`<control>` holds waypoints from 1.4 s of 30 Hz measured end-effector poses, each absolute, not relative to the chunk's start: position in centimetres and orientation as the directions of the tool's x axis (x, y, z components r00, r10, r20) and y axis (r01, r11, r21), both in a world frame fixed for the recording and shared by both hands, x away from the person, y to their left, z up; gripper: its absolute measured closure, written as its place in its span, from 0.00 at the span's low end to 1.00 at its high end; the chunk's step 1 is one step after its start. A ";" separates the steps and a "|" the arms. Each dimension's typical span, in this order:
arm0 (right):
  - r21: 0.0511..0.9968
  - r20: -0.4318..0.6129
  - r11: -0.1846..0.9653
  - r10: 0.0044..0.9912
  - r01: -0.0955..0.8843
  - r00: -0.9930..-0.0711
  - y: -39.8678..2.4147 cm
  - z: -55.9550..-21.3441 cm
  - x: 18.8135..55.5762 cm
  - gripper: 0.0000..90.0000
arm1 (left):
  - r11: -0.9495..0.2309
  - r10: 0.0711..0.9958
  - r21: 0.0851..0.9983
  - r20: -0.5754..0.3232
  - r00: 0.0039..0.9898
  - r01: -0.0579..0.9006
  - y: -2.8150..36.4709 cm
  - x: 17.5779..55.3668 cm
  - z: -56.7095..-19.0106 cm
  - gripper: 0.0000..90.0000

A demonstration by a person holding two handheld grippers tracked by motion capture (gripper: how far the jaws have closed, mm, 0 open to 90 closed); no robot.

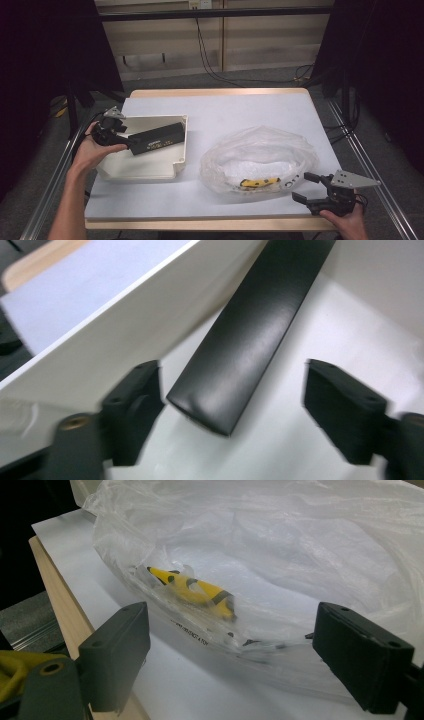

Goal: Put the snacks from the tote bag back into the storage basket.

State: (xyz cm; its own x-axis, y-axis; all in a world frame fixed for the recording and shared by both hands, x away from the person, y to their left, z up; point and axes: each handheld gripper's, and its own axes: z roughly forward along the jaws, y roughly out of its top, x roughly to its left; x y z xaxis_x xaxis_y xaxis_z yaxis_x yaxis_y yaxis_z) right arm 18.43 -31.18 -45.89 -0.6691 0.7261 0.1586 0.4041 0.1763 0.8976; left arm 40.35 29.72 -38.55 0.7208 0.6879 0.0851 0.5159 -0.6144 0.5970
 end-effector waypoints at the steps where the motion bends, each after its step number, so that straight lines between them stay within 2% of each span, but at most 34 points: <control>1: 0.898 0.159 0.177 0.725 0.404 -0.670 -31.2 -45.9 18.5 0.16 | -0.611 0.692 0.605 0.095 0.715 0.511 29.9 39.9 -38.4 0.31; 7: 0.896 0.158 0.180 0.725 0.406 -0.670 -30.9 -45.9 18.6 0.16 | -0.566 0.716 0.638 0.068 0.695 0.522 30.5 38.0 -37.8 0.46; 9: 0.896 0.156 0.182 0.725 0.404 -0.671 -30.9 -45.9 18.6 0.16 | -0.563 0.720 0.637 0.064 0.691 0.527 30.4 37.6 -37.8 0.49; 14: 0.899 0.155 0.178 0.727 0.401 -0.669 -31.1 -45.8 18.4 0.16 | -0.565 0.694 0.643 0.031 0.719 0.517 29.9 36.2 -38.8 0.67; 18: 0.898 0.154 0.179 0.727 0.402 -0.669 -31.1 -45.8 18.5 0.16 | -0.571 0.680 0.635 0.009 0.734 0.521 29.7 35.8 -39.7 0.85; 21: 0.897 0.155 0.180 0.729 0.404 -0.667 -31.0 -45.8 18.5 0.16 | -0.560 0.683 0.637 -0.007 0.730 0.530 29.3 35.6 -40.5 0.92; 28: 0.896 0.156 0.179 0.730 0.406 -0.666 -31.1 -45.8 18.5 0.16 | -0.547 0.703 0.636 -0.004 0.711 0.545 28.3 35.1 -41.5 0.97; 42: 0.896 0.154 0.183 0.726 0.404 -0.670 -31.0 -45.9 18.5 0.16 | -0.538 0.739 0.611 0.009 0.674 0.581 27.6 35.3 -43.2 1.00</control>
State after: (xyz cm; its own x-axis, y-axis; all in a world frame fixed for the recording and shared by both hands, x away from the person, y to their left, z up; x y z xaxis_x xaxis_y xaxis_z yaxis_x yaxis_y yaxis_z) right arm 18.54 -30.96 -45.87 -0.6700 0.7262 0.1544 0.4044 0.1825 0.8962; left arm 35.32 27.64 -43.21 0.6742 0.7385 0.0087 0.5814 -0.5378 0.6105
